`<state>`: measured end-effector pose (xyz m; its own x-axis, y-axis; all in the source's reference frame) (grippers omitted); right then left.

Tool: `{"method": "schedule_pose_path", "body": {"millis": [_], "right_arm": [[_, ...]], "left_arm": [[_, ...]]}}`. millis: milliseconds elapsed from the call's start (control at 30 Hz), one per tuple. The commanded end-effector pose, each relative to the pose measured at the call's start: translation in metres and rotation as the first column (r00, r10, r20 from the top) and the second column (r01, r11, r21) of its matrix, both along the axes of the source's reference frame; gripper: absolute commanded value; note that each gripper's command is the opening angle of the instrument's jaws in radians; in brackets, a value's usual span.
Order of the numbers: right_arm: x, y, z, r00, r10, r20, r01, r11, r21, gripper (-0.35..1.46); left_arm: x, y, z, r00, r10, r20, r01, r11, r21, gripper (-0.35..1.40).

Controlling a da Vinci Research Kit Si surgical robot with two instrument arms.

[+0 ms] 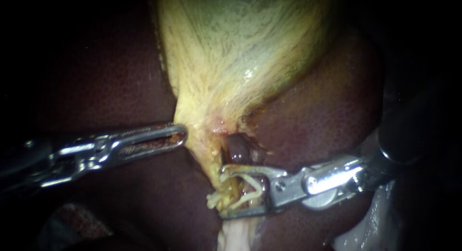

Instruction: Clipping second clip left tube

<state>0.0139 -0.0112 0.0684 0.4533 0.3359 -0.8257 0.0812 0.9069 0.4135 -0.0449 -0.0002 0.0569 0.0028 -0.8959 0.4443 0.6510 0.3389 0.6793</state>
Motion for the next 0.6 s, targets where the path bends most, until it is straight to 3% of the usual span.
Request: {"method": "schedule_pose_path", "body": {"millis": [33, 133, 233, 433, 600], "right_arm": [[-0.0002, 0.0002, 0.0006, 0.9998, -0.010, 0.018, 0.010, 1.000, -0.002, 0.58], [-0.0008, 0.0005, 0.0019, 0.9977, -0.034, 0.059, 0.035, 0.999, -0.006, 0.57], [-0.0014, 0.0008, 0.0029, 0.9959, -0.031, 0.084, 0.033, 0.999, -0.018, 0.57], [-0.0012, 0.0011, 0.0035, 0.9956, -0.027, 0.090, 0.029, 0.999, -0.020, 0.57], [0.0007, 0.0002, 0.0036, 0.9954, -0.024, 0.093, 0.026, 0.999, -0.025, 0.57]], "left_arm": [[0.0000, 0.0000, -0.0001, 1.0000, -0.002, -0.002, 0.002, 1.000, 0.000, -0.35], [-0.0001, -0.0002, -0.0005, 1.0000, -0.003, -0.002, 0.003, 1.000, 0.000, -0.35], [-0.0001, -0.0002, -0.0007, 1.0000, -0.005, 0.000, 0.005, 1.000, -0.001, -0.35], [-0.0003, -0.0001, -0.0013, 1.0000, -0.009, 0.003, 0.009, 1.000, -0.003, -0.35], [-0.0006, 0.0001, -0.0015, 0.9999, -0.013, 0.008, 0.013, 1.000, -0.004, -0.35]]}}
